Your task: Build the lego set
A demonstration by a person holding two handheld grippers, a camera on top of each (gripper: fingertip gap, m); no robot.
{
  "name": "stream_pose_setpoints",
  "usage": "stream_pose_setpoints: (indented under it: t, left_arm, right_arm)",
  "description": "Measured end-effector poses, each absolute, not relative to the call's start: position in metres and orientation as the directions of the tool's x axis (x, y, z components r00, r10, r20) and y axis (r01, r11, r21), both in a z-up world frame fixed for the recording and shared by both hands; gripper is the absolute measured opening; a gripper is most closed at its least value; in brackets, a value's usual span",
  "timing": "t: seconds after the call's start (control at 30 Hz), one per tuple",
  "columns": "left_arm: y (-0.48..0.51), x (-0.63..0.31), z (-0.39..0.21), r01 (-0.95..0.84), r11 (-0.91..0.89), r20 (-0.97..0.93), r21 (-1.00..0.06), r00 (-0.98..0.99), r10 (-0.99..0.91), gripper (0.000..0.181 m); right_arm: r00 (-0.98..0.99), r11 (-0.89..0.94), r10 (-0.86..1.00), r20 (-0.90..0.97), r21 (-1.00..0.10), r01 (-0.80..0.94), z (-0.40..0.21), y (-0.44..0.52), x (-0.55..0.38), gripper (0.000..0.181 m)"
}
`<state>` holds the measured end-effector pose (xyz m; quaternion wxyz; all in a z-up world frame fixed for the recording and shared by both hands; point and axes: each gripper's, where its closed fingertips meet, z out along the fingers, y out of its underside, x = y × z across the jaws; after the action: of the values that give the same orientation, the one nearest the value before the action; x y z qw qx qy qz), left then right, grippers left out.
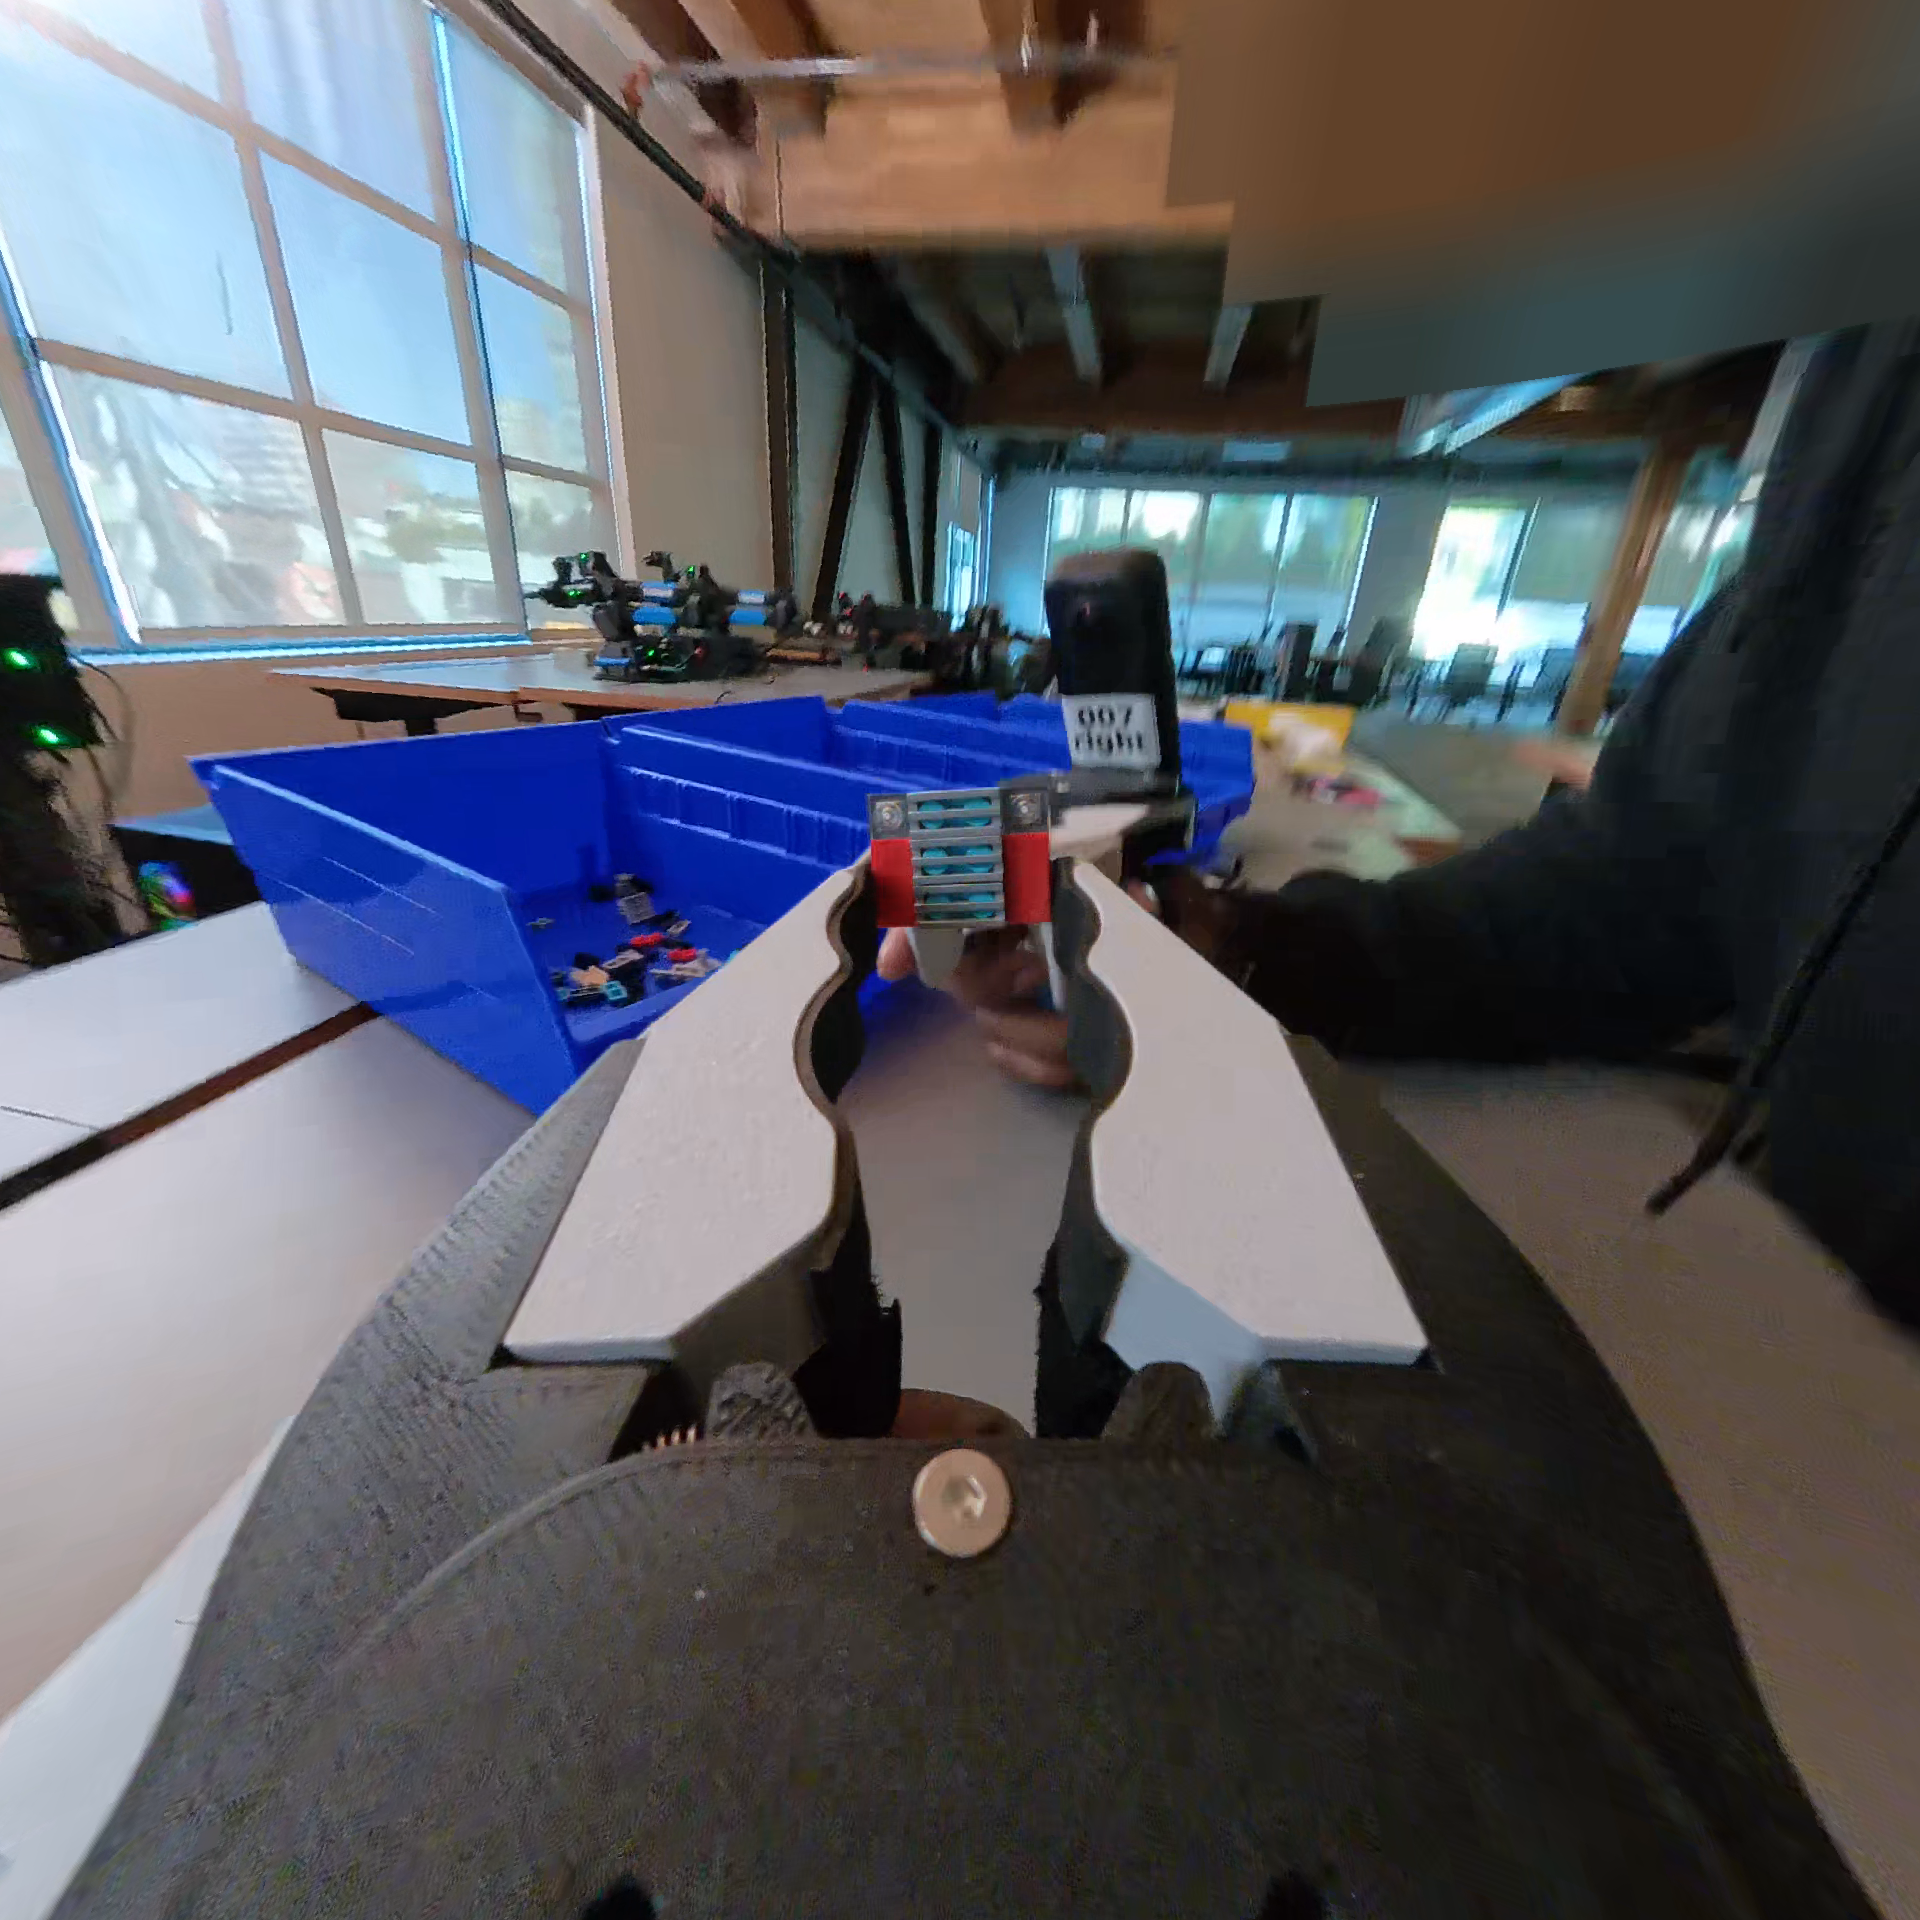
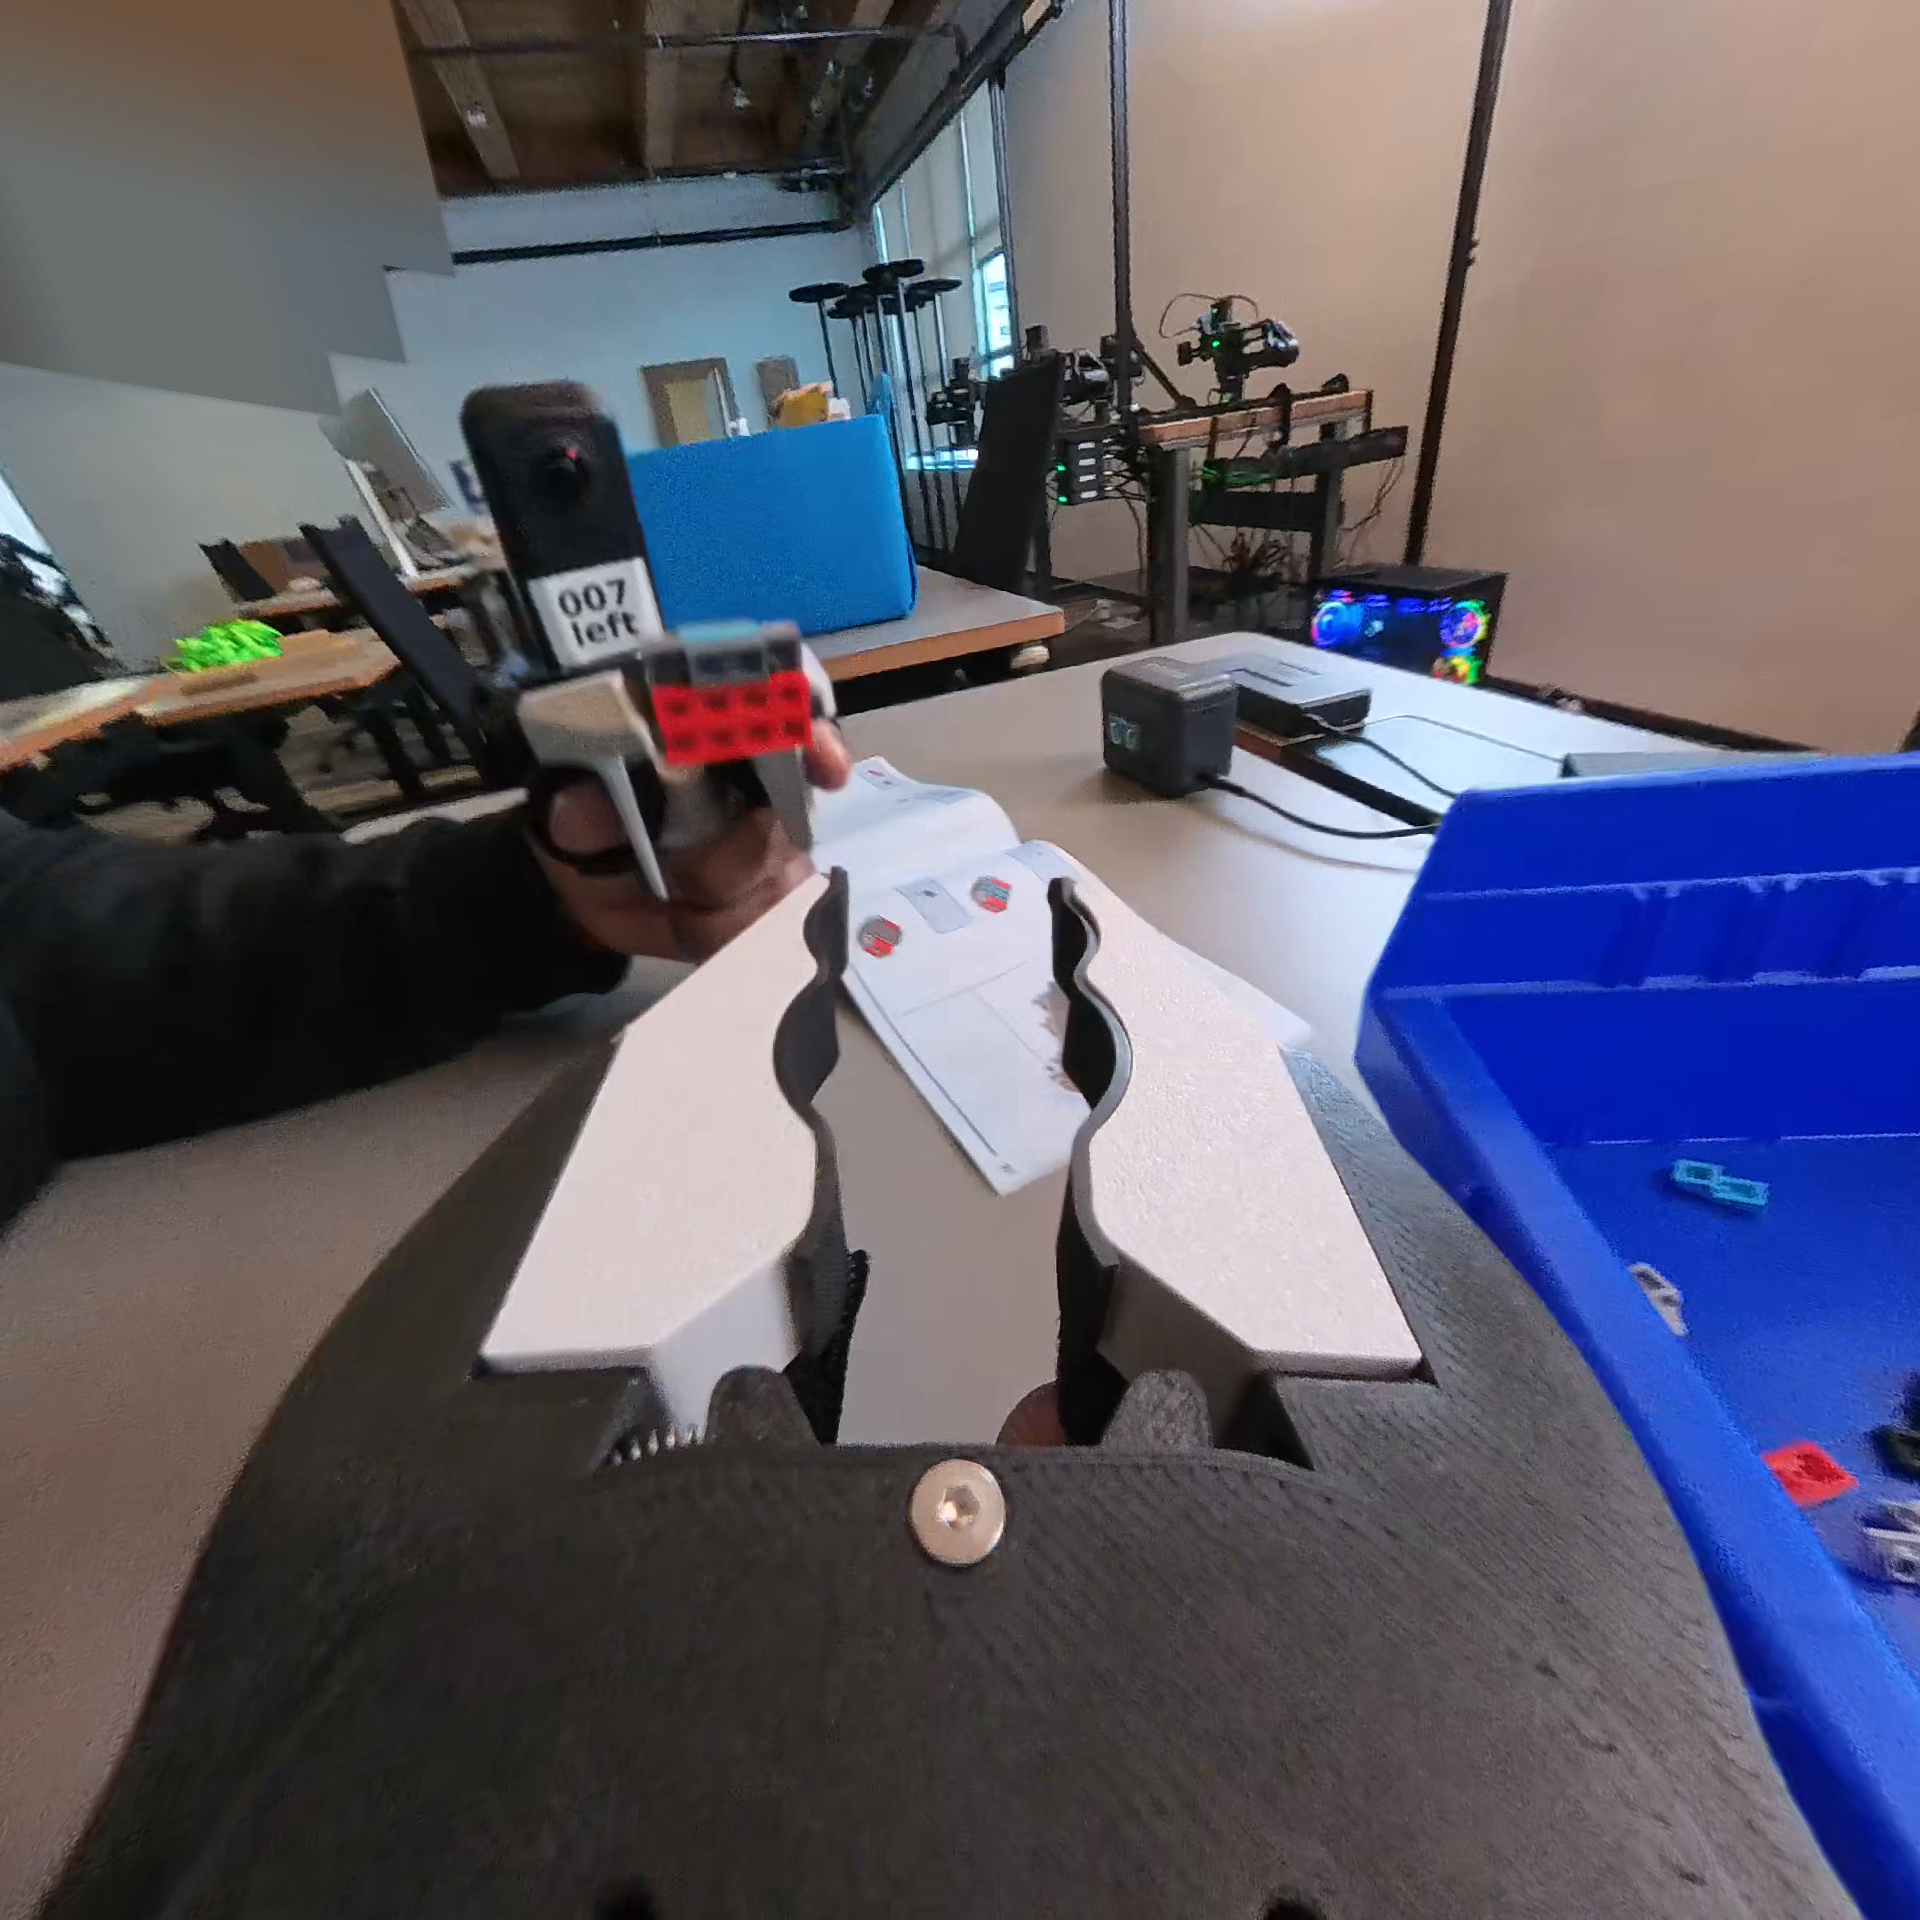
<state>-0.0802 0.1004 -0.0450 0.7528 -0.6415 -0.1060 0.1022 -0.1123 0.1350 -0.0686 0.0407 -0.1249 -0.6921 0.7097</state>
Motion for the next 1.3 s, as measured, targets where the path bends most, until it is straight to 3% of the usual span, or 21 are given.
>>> stream_pose_setpoints:
  t: [0.13,0.5,0.87,1.3]
  left_arm:
    - [0.110,-0.069,-0.053,-0.163,0.029,-0.147,-0.986,0.942,0.301,0.035]
    - [0.126,-0.062,-0.071,-0.346,-0.201,-0.394,-0.917,0.867,0.304,0.035]
    - [0.138,-0.055,-0.074,-0.448,-0.298,-0.526,-0.843,0.804,0.279,0.035]
    - [0.142,-0.056,-0.079,-0.462,-0.327,-0.552,-0.824,0.785,0.281,0.035]
  right_arm:
    - [-0.953,-0.054,0.136,-0.271,-0.962,0.266,-0.057,0.132,-0.098,0.042]
    - [-0.798,-0.067,-0.171,-0.577,-0.802,0.594,-0.053,0.140,-0.060,0.050]
    - [-0.720,0.002,-0.290,-0.631,-0.753,0.658,-0.063,0.132,-0.043,0.050]
    - [-0.692,0.018,-0.294,-0.660,-0.727,0.686,-0.066,0.136,-0.047,0.048]
